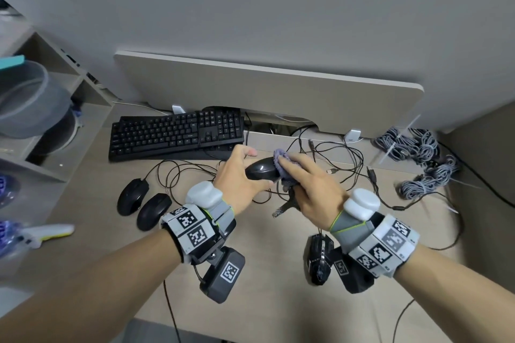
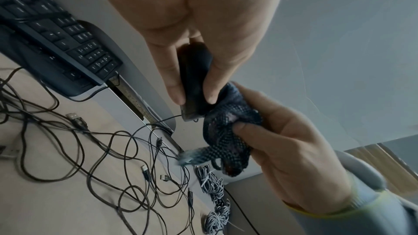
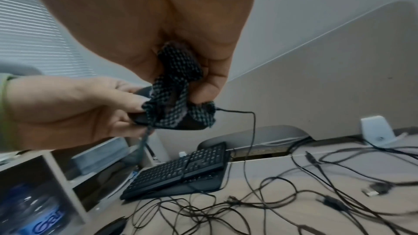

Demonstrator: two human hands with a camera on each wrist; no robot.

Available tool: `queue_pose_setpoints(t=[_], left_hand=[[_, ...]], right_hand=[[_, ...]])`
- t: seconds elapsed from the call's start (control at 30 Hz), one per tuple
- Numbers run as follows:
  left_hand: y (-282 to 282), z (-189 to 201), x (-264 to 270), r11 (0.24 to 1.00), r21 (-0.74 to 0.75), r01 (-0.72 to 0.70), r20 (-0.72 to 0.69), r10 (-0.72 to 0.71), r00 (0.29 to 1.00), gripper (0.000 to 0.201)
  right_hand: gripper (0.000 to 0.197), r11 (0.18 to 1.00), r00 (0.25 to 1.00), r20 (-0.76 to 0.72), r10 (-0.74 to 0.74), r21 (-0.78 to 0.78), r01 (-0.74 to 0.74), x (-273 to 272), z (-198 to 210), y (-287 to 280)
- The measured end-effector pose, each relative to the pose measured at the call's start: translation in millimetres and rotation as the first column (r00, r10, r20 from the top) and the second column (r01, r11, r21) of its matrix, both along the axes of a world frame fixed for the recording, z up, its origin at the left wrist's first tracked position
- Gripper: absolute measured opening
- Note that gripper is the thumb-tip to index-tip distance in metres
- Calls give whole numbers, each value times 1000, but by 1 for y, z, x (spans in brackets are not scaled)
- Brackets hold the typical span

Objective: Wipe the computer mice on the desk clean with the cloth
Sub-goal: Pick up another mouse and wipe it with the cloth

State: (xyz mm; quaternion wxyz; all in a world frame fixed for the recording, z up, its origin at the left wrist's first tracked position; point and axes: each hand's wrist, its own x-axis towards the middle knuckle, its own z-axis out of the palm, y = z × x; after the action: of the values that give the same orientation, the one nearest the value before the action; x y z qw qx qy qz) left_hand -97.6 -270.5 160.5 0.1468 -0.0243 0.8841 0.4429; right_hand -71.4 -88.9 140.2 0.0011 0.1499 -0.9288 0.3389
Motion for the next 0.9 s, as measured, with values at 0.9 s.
queue_pose_setpoints(t=[0.9], left_hand=[[0, 12, 21, 998, -40, 50, -70, -53, 996, 54]], right_hand=[[65, 996, 999, -31, -34, 82, 37, 13, 11, -13]])
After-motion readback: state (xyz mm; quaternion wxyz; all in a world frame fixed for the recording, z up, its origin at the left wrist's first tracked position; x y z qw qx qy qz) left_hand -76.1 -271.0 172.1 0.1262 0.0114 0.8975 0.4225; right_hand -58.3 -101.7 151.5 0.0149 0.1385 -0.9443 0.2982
